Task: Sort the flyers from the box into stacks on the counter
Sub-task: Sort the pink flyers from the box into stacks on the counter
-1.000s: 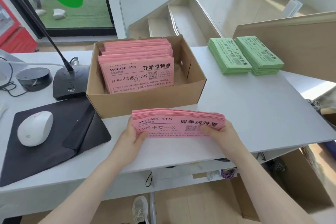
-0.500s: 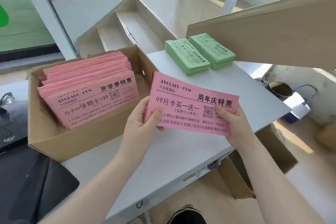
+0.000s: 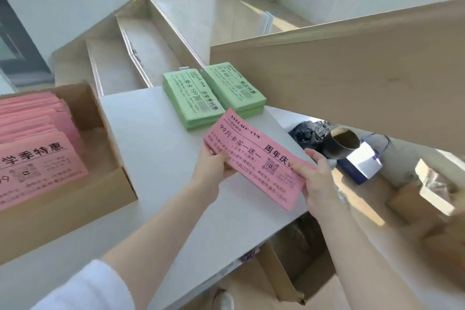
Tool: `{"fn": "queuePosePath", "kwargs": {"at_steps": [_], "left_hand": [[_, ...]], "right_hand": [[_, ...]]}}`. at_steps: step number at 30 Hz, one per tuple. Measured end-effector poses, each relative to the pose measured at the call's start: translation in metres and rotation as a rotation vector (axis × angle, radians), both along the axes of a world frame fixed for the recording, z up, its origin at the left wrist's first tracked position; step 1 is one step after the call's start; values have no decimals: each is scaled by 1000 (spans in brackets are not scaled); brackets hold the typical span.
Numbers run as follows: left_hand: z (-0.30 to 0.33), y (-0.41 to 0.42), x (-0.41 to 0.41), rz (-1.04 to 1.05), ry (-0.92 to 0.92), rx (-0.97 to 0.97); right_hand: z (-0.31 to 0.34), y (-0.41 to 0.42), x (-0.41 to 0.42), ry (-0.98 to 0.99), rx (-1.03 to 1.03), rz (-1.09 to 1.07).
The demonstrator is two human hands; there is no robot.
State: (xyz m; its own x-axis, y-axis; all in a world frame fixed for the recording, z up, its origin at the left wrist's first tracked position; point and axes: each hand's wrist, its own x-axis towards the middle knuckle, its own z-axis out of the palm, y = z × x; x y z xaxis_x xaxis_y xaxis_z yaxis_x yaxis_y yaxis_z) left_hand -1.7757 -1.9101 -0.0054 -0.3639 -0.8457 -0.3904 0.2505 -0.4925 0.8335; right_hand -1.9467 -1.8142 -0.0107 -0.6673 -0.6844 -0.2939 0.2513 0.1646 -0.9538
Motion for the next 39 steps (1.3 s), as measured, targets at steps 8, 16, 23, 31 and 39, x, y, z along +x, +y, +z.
{"fn": "queuePosePath", "kwargs": {"at_steps": [8,16,23,31,39], "left_hand": [[-3,-39,-67,-198,-287,9],[-8,-32,-79,-69,-297,-151],[-23,-1,-90,-124,-94,-140],[-29,3,-101,-118,-22,-73],[-12,4,-90,-169,-98,-111]], "right_hand": [[-1,-13,-62,504,383,420],[-3,-32,-74,694,439,558],[8,-75,-72,549,362,563],[2,-90,-78,449,271,583],[8,-85,-77,581,335,534]]}}
